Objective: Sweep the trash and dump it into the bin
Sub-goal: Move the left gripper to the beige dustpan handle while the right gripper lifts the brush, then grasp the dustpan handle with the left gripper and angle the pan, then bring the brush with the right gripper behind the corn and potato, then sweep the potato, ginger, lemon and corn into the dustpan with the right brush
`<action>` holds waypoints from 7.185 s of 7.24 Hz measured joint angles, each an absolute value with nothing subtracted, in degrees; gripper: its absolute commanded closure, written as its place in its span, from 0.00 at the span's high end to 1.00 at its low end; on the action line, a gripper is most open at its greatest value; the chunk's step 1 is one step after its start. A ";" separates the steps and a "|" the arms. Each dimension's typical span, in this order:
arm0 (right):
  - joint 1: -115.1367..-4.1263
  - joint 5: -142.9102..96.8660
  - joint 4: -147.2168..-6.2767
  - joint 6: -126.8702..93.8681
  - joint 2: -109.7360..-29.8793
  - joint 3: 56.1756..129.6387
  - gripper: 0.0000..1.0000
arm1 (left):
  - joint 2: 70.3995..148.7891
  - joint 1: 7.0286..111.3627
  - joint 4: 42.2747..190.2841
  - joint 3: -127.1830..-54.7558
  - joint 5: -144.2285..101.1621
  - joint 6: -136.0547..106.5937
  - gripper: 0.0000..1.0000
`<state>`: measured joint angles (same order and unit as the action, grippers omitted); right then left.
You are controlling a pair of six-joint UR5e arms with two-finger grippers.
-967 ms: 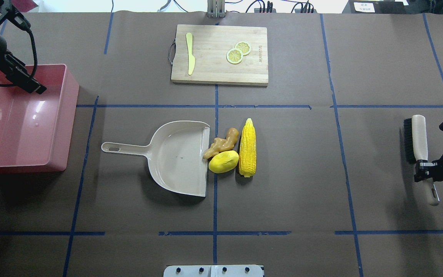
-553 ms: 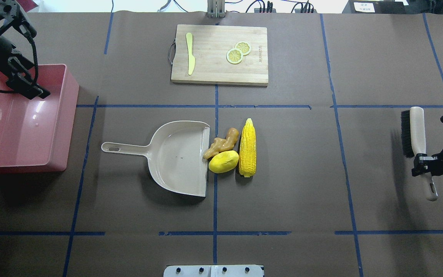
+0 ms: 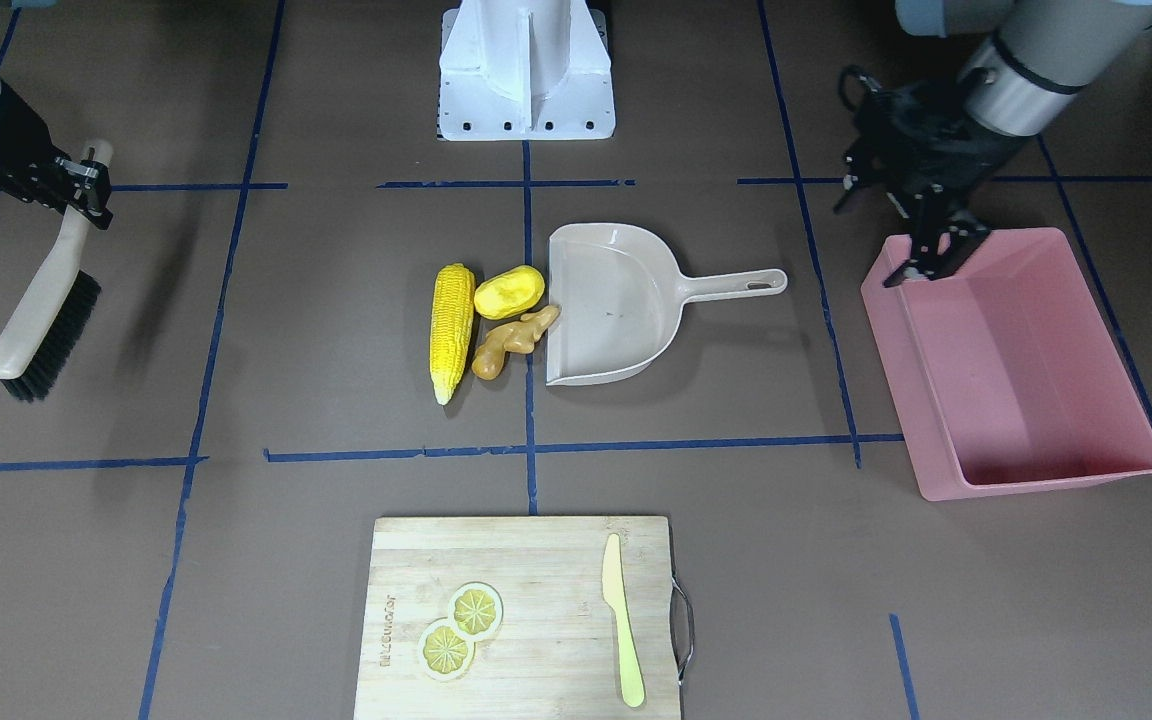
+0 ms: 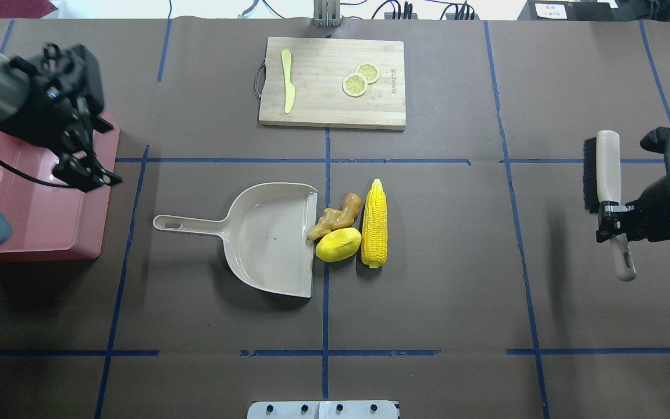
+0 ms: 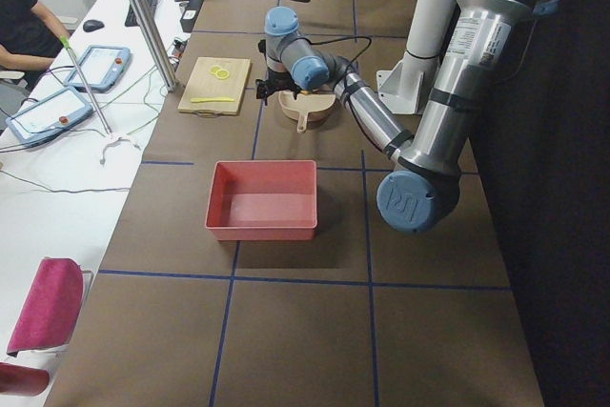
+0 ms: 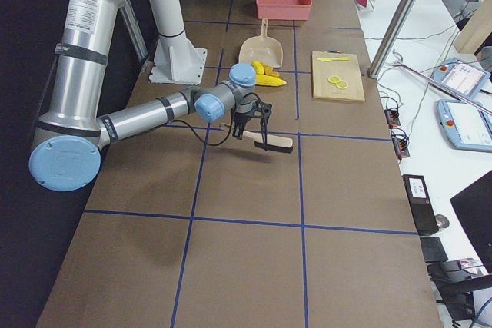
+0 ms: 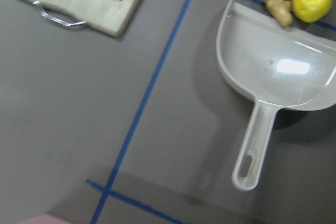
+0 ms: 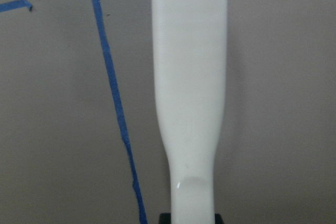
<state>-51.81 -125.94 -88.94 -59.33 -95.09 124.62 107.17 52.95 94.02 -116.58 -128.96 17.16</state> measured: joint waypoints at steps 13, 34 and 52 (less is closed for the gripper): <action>-51.29 -126.00 -95.33 -59.67 -92.39 129.33 0.00 | 117.12 37.29 83.55 -105.65 -111.91 24.81 1.00; -42.74 -126.87 -95.67 -66.72 -86.22 129.02 0.00 | 123.99 31.84 67.07 -104.51 -104.35 25.87 0.00; -22.65 -109.08 -106.68 -66.16 -49.48 97.45 0.00 | 123.92 31.18 67.10 -103.89 -104.43 25.41 0.00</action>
